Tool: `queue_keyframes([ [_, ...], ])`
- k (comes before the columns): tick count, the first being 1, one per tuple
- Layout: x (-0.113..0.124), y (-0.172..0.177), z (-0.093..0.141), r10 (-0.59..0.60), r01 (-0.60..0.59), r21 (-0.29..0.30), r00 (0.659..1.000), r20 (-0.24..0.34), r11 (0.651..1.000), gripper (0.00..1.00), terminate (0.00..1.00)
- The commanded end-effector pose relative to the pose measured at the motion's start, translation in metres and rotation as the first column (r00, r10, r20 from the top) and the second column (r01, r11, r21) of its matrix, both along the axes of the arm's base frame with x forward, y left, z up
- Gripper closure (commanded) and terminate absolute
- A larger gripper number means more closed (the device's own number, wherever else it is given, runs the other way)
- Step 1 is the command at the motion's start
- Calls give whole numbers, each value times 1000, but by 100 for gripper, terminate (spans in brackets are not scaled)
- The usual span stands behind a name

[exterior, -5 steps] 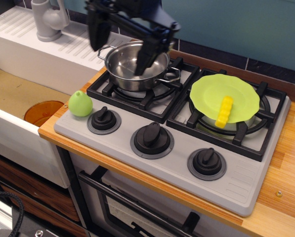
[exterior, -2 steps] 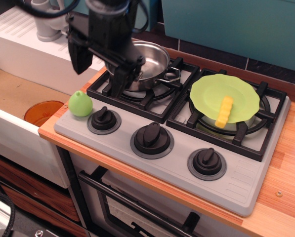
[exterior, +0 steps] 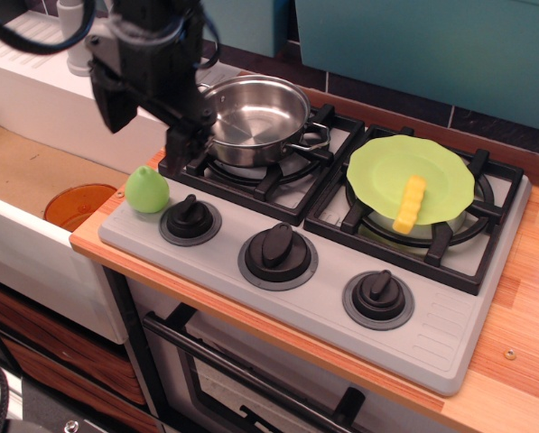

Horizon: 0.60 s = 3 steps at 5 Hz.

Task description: Put fry on plate and smallpear in pot or pan on stove

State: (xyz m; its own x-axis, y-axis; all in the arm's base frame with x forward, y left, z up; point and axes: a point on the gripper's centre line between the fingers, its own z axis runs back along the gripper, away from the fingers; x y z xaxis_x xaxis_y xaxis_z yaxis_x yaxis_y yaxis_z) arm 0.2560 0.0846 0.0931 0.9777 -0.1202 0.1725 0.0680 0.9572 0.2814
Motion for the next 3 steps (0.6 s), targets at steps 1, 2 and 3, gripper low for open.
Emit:
queue_keyframes([
  [1,12,14,-5,-22,21,8,999,45,1000,0,0],
  [2,13,16,-12,-17,17,6,998,55,1000,0,0],
  [3,13,16,-12,-17,17,6,998,55,1000,0,0],
])
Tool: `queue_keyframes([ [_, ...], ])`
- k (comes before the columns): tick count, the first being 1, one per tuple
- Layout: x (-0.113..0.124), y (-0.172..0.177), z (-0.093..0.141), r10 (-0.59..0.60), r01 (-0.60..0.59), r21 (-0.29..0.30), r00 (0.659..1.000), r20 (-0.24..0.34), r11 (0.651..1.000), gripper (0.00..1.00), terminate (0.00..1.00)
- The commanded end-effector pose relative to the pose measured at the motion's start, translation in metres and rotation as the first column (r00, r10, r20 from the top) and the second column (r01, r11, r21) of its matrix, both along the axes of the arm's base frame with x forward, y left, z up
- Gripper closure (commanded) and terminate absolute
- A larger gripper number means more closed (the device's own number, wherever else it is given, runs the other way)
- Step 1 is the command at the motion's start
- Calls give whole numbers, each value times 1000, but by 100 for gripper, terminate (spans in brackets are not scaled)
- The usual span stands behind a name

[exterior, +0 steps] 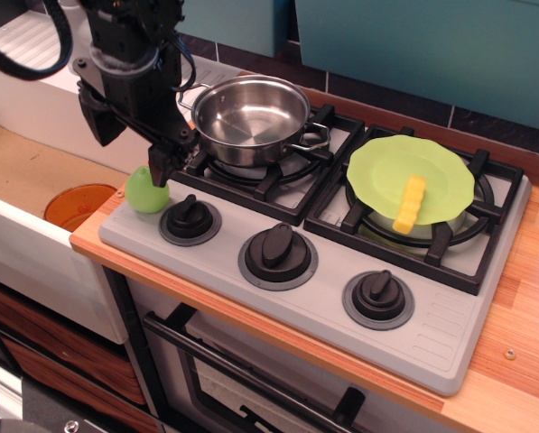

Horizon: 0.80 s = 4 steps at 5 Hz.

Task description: Put fry on plate and smallpear in pot or pan on stove

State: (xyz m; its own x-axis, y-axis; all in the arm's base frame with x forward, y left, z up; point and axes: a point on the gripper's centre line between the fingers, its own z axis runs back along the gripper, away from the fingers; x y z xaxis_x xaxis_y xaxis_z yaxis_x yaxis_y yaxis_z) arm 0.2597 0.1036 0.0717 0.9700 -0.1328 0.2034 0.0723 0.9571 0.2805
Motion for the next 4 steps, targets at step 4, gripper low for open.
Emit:
queue_keyframes([
  [4,12,-5,2,3,-4,14,999,50,1000,0,0],
])
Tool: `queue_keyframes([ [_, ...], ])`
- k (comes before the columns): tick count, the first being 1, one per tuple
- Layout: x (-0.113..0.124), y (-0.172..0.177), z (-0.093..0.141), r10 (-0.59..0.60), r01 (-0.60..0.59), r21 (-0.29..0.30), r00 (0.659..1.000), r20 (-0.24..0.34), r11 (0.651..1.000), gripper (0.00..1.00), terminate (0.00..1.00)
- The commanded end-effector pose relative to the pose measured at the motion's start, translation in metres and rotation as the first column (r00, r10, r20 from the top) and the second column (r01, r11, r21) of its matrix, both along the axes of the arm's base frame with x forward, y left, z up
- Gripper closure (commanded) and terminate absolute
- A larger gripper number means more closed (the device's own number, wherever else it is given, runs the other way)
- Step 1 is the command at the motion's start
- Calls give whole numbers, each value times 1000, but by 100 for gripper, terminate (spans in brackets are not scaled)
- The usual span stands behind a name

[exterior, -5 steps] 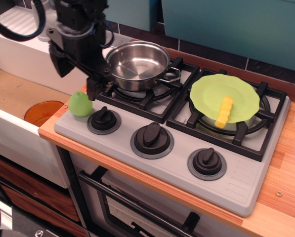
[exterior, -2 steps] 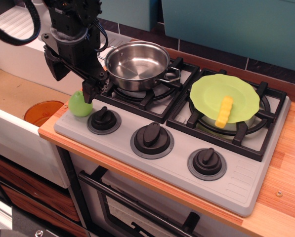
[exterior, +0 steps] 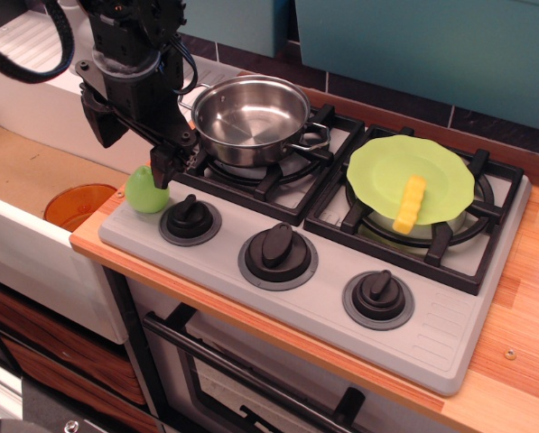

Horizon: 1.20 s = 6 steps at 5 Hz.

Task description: Put fry on plate and smallpear in pot or pan on stove

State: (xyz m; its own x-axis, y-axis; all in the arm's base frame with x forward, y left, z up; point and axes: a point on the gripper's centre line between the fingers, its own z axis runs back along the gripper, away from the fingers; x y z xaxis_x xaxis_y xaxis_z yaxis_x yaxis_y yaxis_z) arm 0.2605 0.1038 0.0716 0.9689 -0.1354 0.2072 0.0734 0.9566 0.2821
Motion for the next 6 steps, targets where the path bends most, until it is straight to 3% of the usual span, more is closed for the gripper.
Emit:
queue_keyframes([
  [1,11,-3,-4,0,-1,24,998,59,1000,0,0],
  [5,3,3,-29,3,-4,11,997,73,1000,0,0],
  [6,2,6,-37,-16,16,-2,999,52,1000,0,0],
])
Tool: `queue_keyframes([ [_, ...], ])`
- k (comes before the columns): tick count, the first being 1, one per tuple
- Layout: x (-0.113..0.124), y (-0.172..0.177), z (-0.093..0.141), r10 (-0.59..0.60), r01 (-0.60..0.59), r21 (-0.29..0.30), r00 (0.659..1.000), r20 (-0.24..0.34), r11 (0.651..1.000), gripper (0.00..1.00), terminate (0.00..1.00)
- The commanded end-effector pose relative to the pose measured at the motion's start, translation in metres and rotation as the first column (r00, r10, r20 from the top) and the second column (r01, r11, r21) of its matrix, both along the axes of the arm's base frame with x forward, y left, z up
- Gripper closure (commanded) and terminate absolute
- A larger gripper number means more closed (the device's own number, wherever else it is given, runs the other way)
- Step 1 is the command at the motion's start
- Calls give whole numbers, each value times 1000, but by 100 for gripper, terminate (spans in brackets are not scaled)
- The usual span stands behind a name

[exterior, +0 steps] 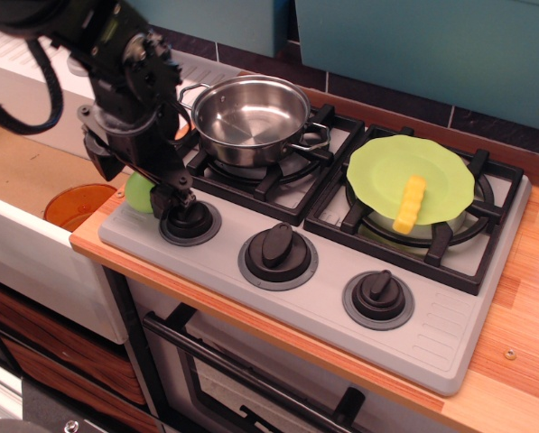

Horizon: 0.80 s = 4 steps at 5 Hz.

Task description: Put fry on plate and smallpear in pot or pan on stove

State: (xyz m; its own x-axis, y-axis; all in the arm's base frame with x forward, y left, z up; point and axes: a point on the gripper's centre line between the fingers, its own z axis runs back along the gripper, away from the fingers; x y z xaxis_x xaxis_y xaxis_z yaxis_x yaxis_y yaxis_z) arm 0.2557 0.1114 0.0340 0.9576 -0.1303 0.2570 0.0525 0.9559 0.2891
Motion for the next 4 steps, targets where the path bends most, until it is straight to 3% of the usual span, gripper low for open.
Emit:
queue_keyframes([
  [1,8,-1,-11,-44,44,-26,999,-6,999,0,0],
  [2,9,2,-20,-84,84,-63,996,1,994,100,0],
  [4,12,7,1,-72,71,-44,997,-11,997,100,0],
])
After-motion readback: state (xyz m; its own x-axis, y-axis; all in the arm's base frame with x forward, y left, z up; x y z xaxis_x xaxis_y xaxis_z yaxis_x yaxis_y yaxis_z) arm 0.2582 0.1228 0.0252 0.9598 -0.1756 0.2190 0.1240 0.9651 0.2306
